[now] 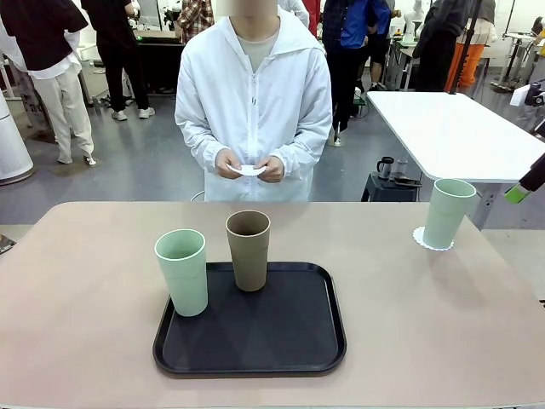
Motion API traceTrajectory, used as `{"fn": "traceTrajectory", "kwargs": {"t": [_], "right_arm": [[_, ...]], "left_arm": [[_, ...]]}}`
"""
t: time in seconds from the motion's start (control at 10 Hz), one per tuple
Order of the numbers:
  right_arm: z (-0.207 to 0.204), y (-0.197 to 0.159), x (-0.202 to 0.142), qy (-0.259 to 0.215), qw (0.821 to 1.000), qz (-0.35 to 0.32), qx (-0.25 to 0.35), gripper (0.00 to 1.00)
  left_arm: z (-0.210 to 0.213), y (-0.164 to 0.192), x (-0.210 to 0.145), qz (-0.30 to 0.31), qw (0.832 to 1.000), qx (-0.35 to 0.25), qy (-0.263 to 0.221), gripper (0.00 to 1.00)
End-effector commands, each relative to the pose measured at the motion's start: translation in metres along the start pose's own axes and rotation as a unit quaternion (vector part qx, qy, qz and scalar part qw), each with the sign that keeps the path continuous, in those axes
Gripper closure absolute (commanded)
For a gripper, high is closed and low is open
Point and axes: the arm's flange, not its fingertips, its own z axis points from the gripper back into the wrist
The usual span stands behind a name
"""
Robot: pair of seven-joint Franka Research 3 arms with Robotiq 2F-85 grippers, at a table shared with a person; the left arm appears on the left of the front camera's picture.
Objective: Place coasters on the table and set cups on them.
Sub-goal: Pick up one Reusable plastic cup and place it on a coaster set by the human, then take one Reusable plastic cup from the Flat Tray and place it on a coaster set by the human.
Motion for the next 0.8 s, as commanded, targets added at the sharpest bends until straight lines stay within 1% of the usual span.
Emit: {"fn": "traceTrajectory", "kwargs": {"t": [0.0, 0.6, 0.7], "right_arm": [[0.0000, 0.0018, 0.0012, 0.005, 1.000, 0.001, -0.010, 0.00], [0.0000, 0.0018, 0.0012, 0.005, 1.000, 0.001, -0.010, 0.00], [-0.0003, 0.0006, 0.0013, -0.001, 1.000, 0.002, 0.000, 0.00]], "left_arm": [[0.0010, -0.0005, 0.0000, -0.006, 1.000, -0.007, -0.004, 0.00], [0.0010, -0.0005, 0.0000, -0.006, 1.000, -0.007, -0.004, 0.00], [0.0010, -0.0005, 0.0000, -0.006, 1.000, -0.007, -0.004, 0.00]]}}
